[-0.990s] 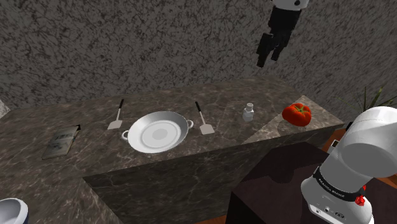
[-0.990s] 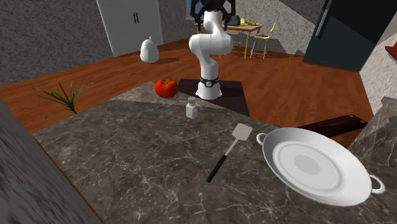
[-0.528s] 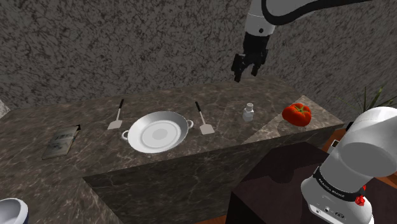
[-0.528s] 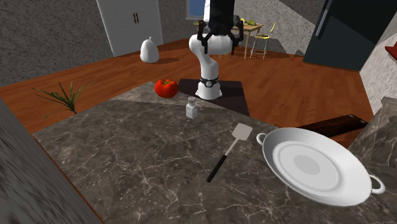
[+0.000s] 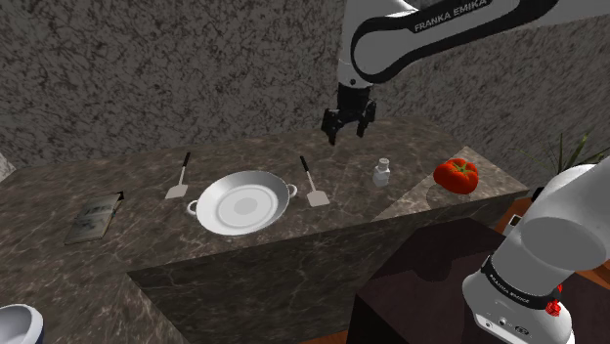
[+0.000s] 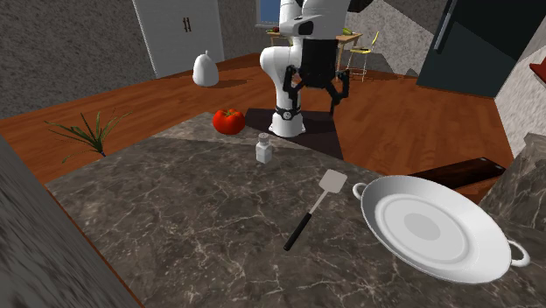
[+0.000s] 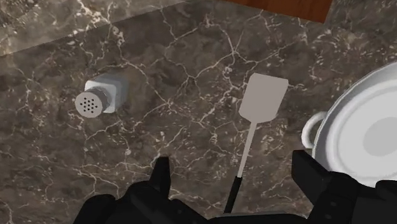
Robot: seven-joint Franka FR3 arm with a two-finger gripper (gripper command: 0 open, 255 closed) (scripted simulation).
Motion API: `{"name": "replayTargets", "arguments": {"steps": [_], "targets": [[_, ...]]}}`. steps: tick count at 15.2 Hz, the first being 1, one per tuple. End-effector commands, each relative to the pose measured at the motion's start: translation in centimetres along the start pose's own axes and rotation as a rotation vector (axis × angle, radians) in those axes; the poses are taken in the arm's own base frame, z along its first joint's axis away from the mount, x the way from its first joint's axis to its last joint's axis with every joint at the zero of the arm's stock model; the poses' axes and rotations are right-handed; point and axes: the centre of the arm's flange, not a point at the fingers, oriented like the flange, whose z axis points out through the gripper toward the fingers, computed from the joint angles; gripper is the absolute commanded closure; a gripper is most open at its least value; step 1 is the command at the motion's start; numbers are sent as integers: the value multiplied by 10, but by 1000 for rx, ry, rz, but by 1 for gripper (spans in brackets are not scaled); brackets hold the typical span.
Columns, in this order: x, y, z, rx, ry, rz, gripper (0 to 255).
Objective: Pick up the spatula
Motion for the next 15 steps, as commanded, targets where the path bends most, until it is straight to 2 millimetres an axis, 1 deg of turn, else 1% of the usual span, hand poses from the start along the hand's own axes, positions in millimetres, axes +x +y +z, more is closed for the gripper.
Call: {"name": "replayTargets", "arguments": {"steps": [1, 8, 14, 15], "targets": [[14, -7, 23, -4, -2, 36, 0], [65, -39, 96, -20, -12, 155, 0], [110, -59, 159, -35, -21, 256, 0], [109, -59, 164, -35, -21, 256, 0]]}}
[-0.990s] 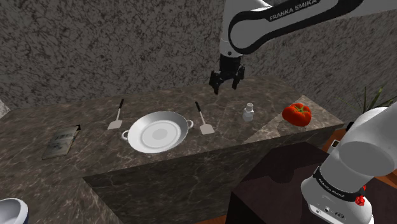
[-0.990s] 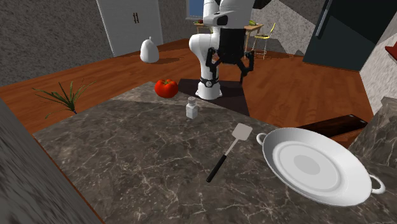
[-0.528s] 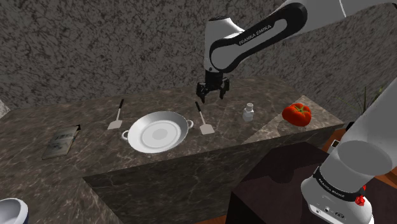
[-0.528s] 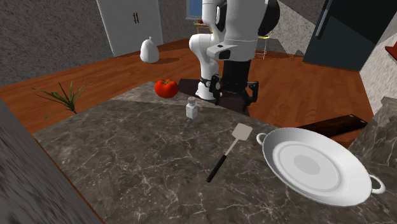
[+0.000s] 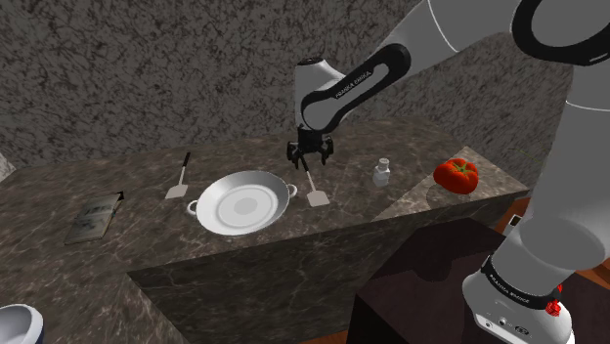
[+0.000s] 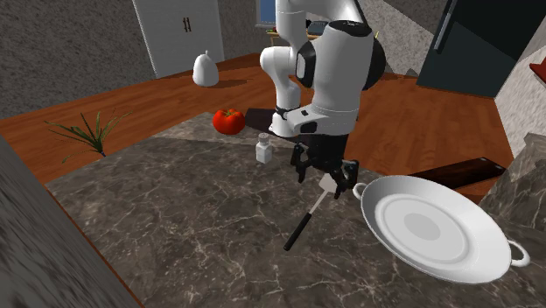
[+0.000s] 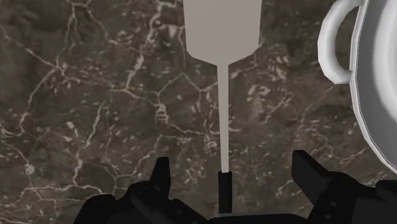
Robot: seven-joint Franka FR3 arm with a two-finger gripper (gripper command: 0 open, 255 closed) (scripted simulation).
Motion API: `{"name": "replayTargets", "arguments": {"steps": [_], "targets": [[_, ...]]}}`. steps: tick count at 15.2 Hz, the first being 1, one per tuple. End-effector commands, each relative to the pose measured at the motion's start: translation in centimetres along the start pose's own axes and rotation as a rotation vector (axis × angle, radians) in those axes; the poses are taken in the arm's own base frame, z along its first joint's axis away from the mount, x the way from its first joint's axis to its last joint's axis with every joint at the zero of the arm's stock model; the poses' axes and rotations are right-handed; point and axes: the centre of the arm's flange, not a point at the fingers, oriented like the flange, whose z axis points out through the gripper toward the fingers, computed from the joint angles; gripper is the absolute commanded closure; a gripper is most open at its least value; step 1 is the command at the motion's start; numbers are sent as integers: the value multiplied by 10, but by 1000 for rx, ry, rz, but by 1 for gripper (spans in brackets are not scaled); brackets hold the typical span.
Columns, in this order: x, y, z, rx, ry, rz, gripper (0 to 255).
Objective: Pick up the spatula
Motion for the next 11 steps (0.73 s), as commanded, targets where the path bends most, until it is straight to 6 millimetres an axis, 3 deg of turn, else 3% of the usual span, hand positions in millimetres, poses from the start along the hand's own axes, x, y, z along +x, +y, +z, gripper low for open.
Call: {"name": "replayTargets", "arguments": {"steps": [1, 8, 9, 11], "targets": [[3, -2, 15, -1, 0, 9, 0], [1, -2, 44, -1, 0, 9, 0], [1, -2, 44, -1, 0, 9, 255], [1, -2, 44, -1, 0, 9, 255]]}}
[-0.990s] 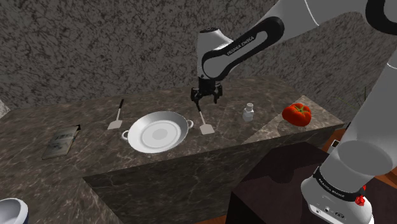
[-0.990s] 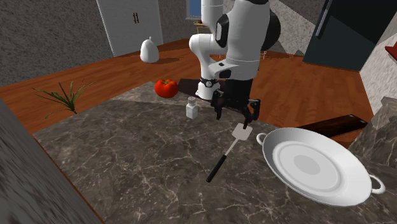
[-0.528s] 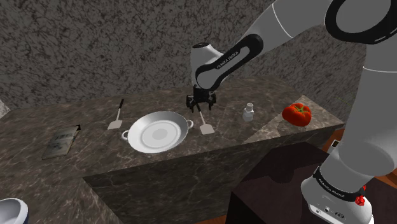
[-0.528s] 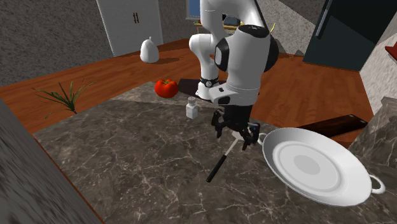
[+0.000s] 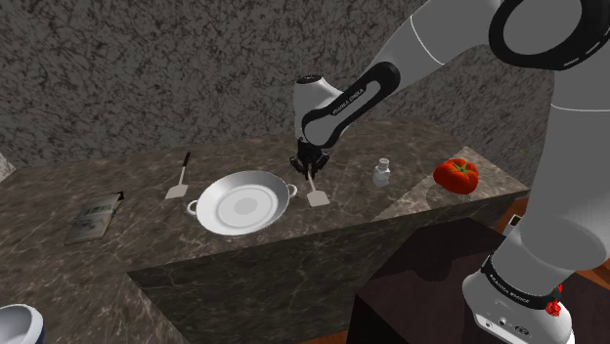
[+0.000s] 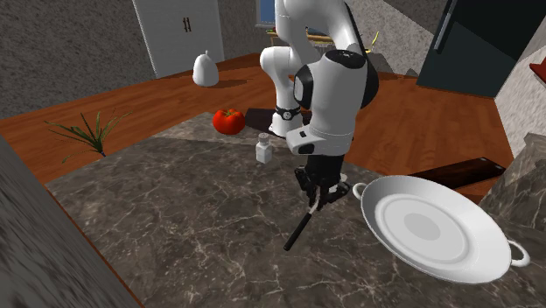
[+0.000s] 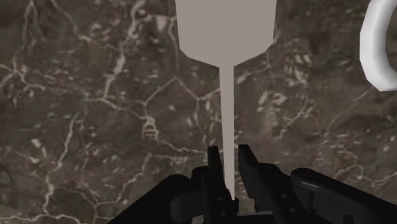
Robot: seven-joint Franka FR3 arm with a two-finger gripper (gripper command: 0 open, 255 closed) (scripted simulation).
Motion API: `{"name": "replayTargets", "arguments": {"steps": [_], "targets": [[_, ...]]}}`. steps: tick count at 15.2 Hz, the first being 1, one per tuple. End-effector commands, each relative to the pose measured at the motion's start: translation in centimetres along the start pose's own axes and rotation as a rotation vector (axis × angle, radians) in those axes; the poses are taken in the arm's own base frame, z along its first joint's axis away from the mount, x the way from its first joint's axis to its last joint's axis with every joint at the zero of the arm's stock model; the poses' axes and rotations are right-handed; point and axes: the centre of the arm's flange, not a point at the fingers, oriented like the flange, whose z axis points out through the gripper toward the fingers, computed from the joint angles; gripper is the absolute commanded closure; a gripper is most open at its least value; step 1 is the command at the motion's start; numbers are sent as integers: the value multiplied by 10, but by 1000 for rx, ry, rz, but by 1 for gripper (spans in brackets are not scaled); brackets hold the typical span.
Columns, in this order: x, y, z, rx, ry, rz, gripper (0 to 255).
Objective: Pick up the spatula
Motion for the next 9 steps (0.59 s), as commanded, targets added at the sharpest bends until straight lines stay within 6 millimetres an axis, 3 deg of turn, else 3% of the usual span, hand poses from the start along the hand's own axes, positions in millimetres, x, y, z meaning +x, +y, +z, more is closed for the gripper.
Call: {"name": "replayTargets", "arguments": {"steps": [1, 7, 9], "targets": [[0, 0, 0, 0, 0, 0, 255], [0, 0, 0, 0, 0, 0, 255], [1, 0, -11, 0, 0, 0, 255]]}}
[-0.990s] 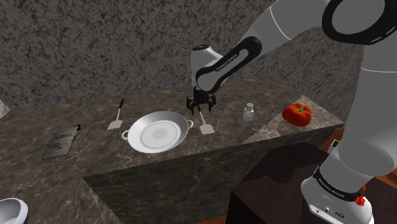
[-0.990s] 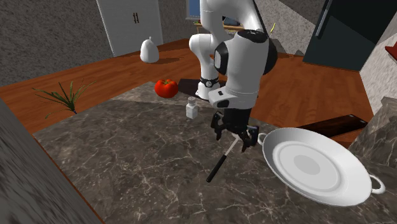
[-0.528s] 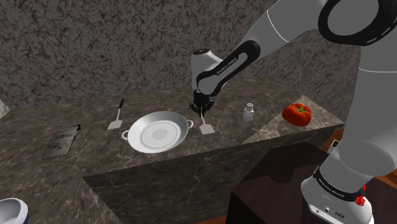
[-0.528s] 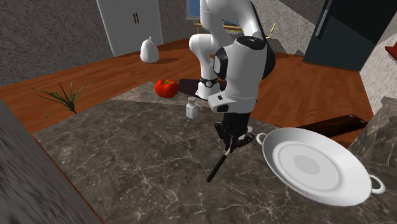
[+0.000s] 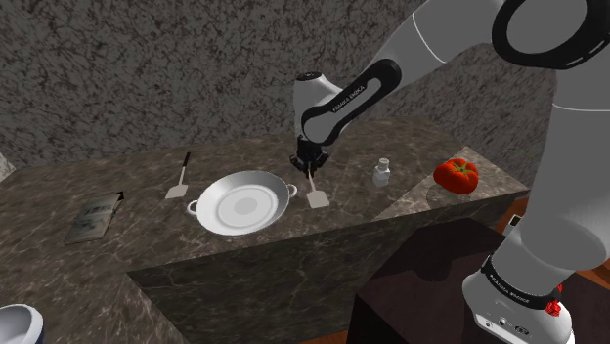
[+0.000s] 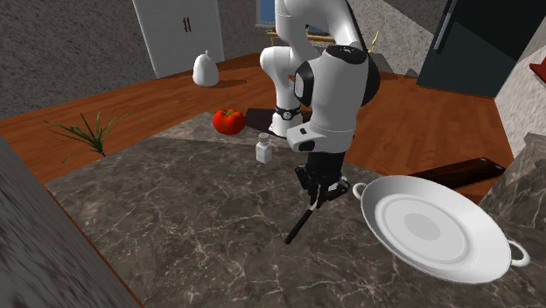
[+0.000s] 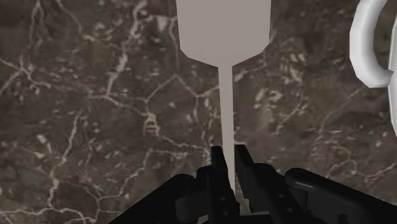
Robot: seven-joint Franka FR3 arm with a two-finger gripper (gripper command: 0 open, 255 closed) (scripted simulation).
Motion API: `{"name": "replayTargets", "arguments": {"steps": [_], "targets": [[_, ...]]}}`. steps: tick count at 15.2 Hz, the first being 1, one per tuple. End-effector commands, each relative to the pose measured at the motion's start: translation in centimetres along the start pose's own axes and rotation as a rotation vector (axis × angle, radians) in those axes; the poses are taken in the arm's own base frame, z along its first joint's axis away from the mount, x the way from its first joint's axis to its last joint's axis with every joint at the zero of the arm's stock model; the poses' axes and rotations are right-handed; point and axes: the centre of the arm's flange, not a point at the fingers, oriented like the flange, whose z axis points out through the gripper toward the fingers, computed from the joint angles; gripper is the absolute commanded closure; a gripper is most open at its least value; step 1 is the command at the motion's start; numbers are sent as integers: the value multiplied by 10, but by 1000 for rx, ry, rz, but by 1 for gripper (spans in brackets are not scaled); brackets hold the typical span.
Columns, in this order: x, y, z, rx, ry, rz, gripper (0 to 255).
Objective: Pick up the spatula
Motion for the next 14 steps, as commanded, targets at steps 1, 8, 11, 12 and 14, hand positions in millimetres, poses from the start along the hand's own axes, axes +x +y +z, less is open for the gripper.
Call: {"name": "replayTargets", "arguments": {"steps": [1, 8, 11, 12, 14], "targets": [[0, 0, -9, 0, 0, 0, 255], [3, 0, -45, 0, 0, 0, 255], [4, 0, -61, 0, 0, 0, 255], [4, 0, -67, 0, 0, 0, 255], [4, 0, -73, 0, 0, 0, 255]]}}
